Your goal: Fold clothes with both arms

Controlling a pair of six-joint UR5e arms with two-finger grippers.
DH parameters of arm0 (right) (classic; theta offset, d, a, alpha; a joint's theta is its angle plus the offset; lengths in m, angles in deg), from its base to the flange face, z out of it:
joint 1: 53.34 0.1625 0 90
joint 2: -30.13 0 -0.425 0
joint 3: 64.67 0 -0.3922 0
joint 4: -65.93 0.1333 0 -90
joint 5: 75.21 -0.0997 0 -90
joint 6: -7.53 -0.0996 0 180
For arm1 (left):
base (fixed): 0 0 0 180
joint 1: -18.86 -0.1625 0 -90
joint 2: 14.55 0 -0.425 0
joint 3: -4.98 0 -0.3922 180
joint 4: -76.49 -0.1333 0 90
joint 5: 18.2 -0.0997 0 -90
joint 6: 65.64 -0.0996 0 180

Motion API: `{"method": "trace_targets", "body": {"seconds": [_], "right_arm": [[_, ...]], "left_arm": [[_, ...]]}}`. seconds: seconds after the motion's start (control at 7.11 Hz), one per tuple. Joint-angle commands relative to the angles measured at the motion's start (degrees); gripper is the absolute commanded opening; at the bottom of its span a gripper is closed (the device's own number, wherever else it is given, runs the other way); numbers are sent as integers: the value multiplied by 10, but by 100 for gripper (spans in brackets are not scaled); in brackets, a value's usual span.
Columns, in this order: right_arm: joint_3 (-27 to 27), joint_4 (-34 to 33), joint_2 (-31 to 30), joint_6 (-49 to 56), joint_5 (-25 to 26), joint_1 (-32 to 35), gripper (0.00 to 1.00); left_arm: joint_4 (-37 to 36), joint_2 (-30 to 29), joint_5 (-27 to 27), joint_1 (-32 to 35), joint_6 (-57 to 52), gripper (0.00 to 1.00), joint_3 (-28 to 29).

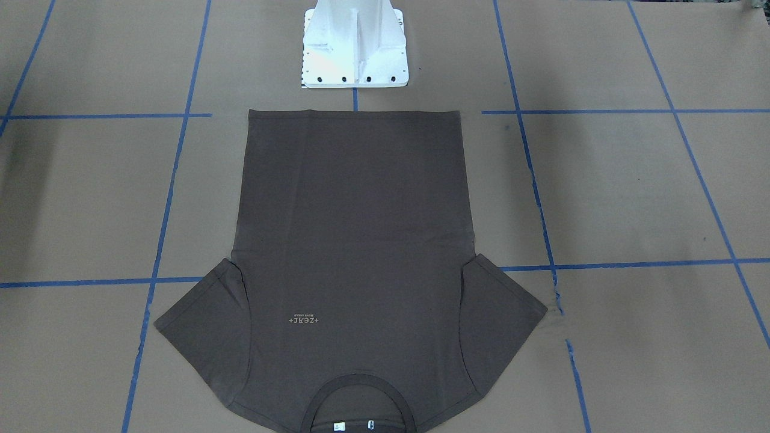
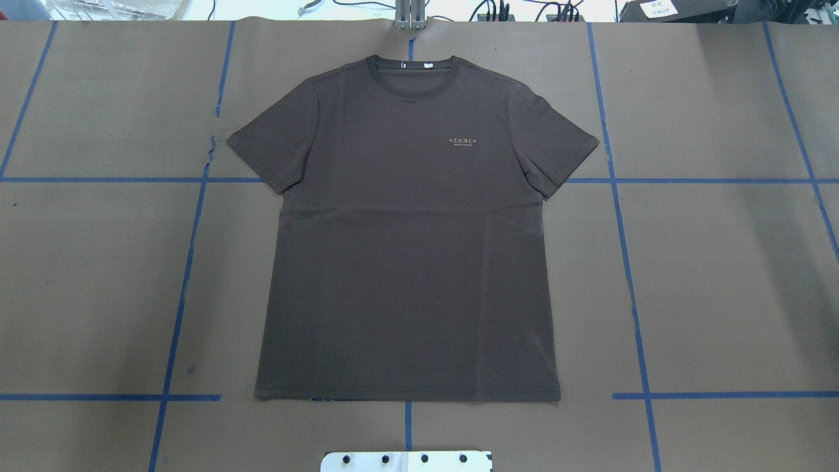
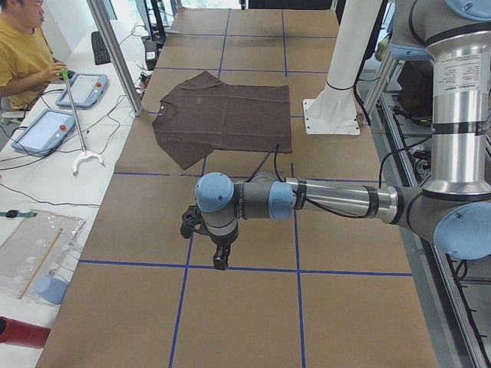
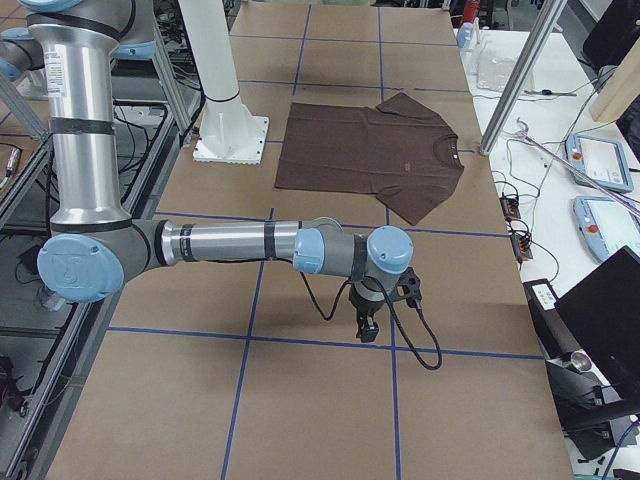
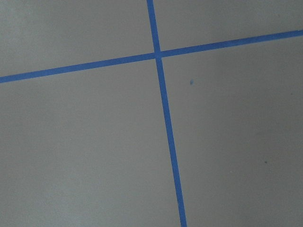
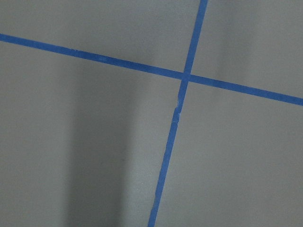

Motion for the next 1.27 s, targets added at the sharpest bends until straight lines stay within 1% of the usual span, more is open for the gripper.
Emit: {"method": "trace_targets", "body": {"seconds": [0.0, 0.14, 0.28, 0.56, 0.7, 0.84, 0.99, 1.13], "right_arm": [[2, 1, -6, 3, -1, 0, 100], [-4, 1, -7, 3, -28, 0, 100], [-14, 2, -22, 5, -92, 0, 100], [-13, 60, -34, 3, -99, -1, 100], [-9, 70, -32, -15, -100, -1, 100], [-7, 92, -27, -56, -103, -21, 100], [-11, 163, -26, -106, -102, -51, 100], [-13, 231, -26, -182, -101, -80, 100]], "left_arm": [[-6, -7, 14, 0, 7, 100, -1], [-5, -3, 16, 1, 6, 100, -13], [-4, -4, 12, 0, 7, 100, -14], [-1, -1, 17, 0, 6, 100, -18], [1, 0, 17, 0, 1, 100, -19], [7, -2, 17, 0, 3, 100, -23], [45, 5, 16, 0, 4, 100, -21], [59, 13, 17, 0, 3, 100, -18]]}}
